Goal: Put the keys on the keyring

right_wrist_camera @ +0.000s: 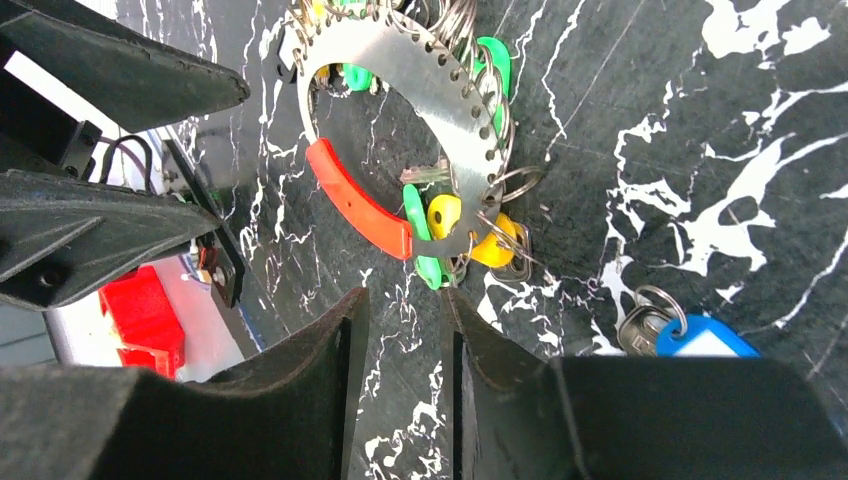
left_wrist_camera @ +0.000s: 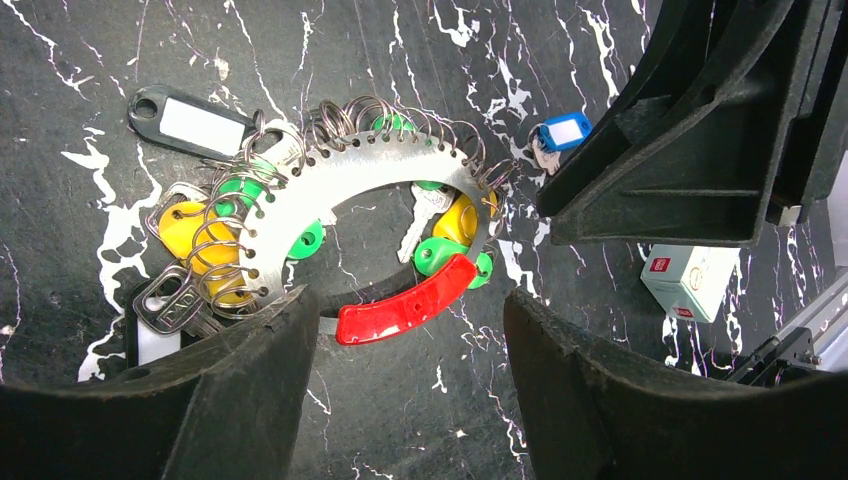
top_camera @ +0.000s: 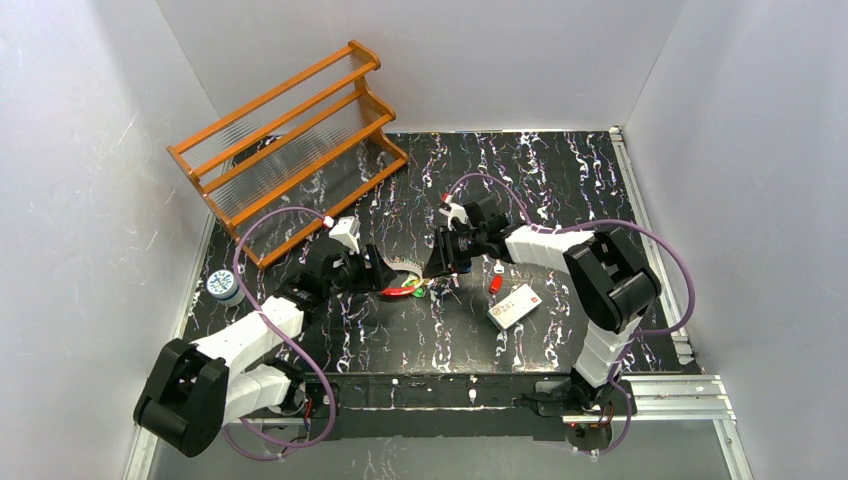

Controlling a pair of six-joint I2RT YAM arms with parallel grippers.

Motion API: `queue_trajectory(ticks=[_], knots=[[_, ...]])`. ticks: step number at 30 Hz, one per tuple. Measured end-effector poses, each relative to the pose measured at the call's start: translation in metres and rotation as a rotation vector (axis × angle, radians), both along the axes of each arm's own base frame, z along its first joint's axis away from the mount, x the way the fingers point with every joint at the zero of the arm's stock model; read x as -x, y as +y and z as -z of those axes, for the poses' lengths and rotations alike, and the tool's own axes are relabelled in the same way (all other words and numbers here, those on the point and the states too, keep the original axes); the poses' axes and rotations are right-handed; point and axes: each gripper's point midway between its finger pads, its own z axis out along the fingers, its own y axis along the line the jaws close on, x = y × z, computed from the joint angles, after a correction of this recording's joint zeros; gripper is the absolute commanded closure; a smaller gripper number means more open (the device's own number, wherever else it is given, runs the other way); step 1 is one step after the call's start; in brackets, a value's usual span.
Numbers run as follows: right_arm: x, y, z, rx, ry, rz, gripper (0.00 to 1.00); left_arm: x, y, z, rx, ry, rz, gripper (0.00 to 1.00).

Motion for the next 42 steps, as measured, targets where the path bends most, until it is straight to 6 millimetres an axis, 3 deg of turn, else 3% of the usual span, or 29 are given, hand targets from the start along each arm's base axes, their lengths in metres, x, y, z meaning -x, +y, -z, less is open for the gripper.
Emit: queue_trajectory(ticks=[3,9,13,15,20,23,28,34,42], knots=[[0.000,0.005,0.003,-0.011,0.011,0.002,0.61,0.000,0.000,0.000,0.002,0.000,-0.001,0.35],[0.005,0.007,0.027,0.036,0.054,0.009,0.62,-0.001,-0.001,-0.001,0.005,-0.002,-0.002,0.35],[0.008,0.010,0.030,0.053,0.041,0.005,0.65,0.000,0.000,0.000,0.006,0.000,-0.003,0.35],[0.010,0.012,0.032,0.058,0.038,0.002,0.68,0.000,0.000,0.000,0.006,0.001,-0.003,0.35],[0.010,0.013,0.037,0.080,0.026,0.006,0.86,0.000,0.000,0.000,0.006,0.001,-0.003,0.35],[0.004,0.013,0.038,0.096,0.004,0.021,0.90,0.000,0.000,0.000,0.006,0.001,-0.003,0.35],[-0.004,0.012,0.039,0.119,-0.042,0.032,0.90,0.000,0.000,0.000,0.004,0.003,-0.003,0.34],[-0.006,0.010,0.038,0.135,-0.073,0.028,0.76,0.001,0.000,0.001,0.003,0.005,-0.003,0.34],[-0.007,0.010,0.037,0.137,-0.083,0.027,0.74,0.003,0.001,0.003,0.000,0.010,-0.003,0.34]])
